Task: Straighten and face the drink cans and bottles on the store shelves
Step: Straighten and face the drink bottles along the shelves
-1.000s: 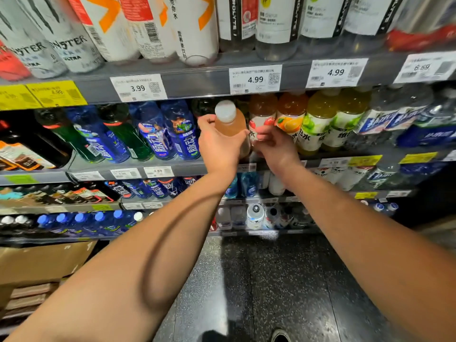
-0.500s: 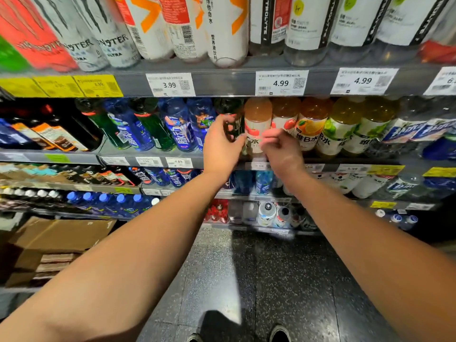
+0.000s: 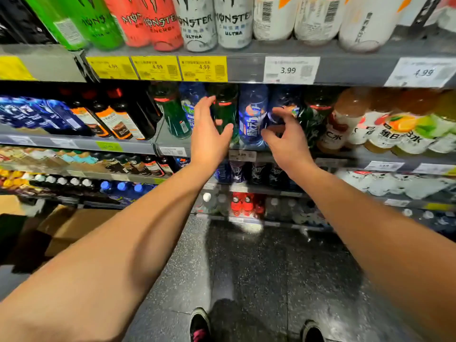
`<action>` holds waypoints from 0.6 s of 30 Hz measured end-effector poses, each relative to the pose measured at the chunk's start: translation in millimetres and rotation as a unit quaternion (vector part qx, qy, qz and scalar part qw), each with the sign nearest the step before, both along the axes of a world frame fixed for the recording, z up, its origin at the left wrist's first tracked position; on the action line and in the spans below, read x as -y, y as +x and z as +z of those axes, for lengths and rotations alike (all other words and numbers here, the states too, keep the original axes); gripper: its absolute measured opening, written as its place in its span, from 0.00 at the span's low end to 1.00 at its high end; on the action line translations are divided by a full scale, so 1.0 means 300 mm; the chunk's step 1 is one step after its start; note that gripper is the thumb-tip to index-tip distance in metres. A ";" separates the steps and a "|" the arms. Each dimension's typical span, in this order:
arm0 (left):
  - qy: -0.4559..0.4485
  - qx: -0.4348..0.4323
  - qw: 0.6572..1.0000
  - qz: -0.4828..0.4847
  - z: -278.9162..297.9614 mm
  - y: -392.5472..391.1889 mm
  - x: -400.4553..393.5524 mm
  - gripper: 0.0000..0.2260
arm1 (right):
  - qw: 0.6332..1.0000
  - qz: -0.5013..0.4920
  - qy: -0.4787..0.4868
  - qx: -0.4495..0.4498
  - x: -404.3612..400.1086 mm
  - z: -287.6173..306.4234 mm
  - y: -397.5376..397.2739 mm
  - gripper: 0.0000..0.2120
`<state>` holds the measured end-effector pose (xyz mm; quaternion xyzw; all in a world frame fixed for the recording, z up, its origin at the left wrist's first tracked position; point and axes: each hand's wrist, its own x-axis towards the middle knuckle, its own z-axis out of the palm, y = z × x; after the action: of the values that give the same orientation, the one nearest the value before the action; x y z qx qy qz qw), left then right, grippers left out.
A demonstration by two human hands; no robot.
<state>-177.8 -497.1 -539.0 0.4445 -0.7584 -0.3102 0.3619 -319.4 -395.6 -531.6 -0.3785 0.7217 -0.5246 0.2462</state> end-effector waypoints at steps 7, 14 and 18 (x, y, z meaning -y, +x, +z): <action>0.037 0.033 0.997 -0.059 0.052 0.018 0.148 0.16 | 0.998 -0.039 0.019 -0.036 0.106 0.023 0.088 0.25; 0.088 0.063 0.993 -0.051 0.049 -0.016 0.209 0.13 | 0.990 -0.055 0.082 -0.102 0.207 0.030 0.082 0.22; 0.066 0.048 0.996 -0.043 0.047 -0.007 0.183 0.18 | 0.985 -0.070 0.080 -0.137 0.210 0.041 0.076 0.22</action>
<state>-179.9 -552.0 -524.8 0.4487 -0.7710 -0.3537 0.2813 -296.5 -458.4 -519.3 -0.3741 0.8133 -0.4242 0.1369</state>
